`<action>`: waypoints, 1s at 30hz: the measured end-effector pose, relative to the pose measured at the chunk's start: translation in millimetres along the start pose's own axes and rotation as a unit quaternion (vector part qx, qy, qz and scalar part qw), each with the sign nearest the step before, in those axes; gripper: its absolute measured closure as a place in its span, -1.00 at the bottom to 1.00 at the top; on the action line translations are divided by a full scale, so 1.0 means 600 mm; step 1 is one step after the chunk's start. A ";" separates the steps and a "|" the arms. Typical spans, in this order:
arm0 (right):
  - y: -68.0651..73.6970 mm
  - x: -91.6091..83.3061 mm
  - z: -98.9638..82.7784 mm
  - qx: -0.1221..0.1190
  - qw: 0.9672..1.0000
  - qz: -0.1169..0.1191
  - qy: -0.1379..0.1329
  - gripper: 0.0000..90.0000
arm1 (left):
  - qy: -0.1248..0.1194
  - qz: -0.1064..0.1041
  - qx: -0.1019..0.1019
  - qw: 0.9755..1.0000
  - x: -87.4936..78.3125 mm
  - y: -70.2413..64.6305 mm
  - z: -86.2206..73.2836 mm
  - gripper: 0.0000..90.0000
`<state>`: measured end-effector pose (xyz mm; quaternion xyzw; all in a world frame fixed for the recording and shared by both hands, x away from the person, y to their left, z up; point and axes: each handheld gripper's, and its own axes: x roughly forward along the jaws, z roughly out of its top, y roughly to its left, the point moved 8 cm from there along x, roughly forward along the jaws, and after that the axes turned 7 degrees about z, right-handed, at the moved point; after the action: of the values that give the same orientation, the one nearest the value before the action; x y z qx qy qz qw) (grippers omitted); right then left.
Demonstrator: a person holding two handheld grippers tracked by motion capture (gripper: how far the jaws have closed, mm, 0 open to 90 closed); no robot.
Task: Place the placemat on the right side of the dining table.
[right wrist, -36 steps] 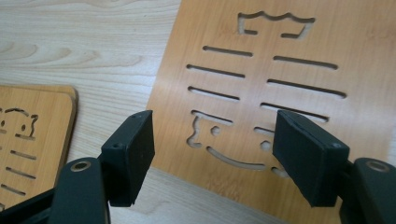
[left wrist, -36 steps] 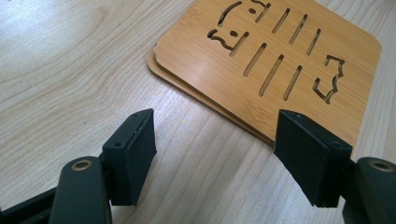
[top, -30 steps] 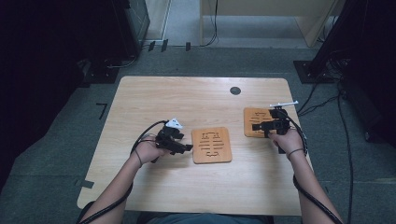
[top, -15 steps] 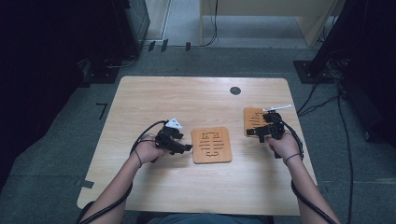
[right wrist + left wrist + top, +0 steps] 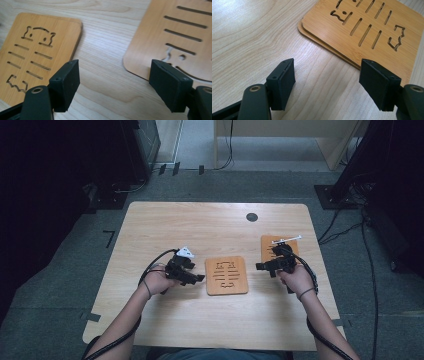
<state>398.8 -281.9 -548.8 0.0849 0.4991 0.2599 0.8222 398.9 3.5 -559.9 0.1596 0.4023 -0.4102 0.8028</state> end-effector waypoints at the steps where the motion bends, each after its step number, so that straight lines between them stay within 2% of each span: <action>1: 0.000 0.000 0.000 0.000 1.000 0.000 0.000 -0.45 | 0.000 0.000 0.000 1.000 0.000 0.000 0.000 -0.38; 5: 0.008 0.010 -0.003 -0.023 1.000 -0.005 0.010 -0.45 | 0.001 0.001 0.001 1.000 0.000 0.002 -0.001 -0.38; 9: 0.015 0.015 -0.005 -0.025 1.000 -0.004 0.014 -0.44 | 0.001 0.002 0.000 1.000 0.002 0.002 -0.002 -0.39; 15: 0.026 0.028 -0.010 -0.052 0.998 -0.006 0.024 -0.44 | -0.003 0.005 0.005 1.000 0.003 0.004 -0.003 -0.40; 20: 0.031 0.034 -0.013 -0.057 0.998 -0.008 0.027 -0.45 | -0.005 0.005 0.007 1.000 0.003 0.005 -0.003 -0.41; 27: 0.041 0.042 -0.012 -0.078 0.997 -0.008 0.022 -0.48 | -0.007 0.005 0.008 1.000 0.004 0.004 -0.004 -0.43; 30: 0.045 0.047 -0.012 -0.093 0.995 -0.011 0.018 -0.54 | -0.010 0.006 0.009 1.000 0.004 0.004 -0.004 -0.44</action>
<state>393.5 -245.5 -563.6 -0.0025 0.4880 0.2974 0.8206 400.3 4.7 -563.4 0.1651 0.3899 -0.4108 0.8074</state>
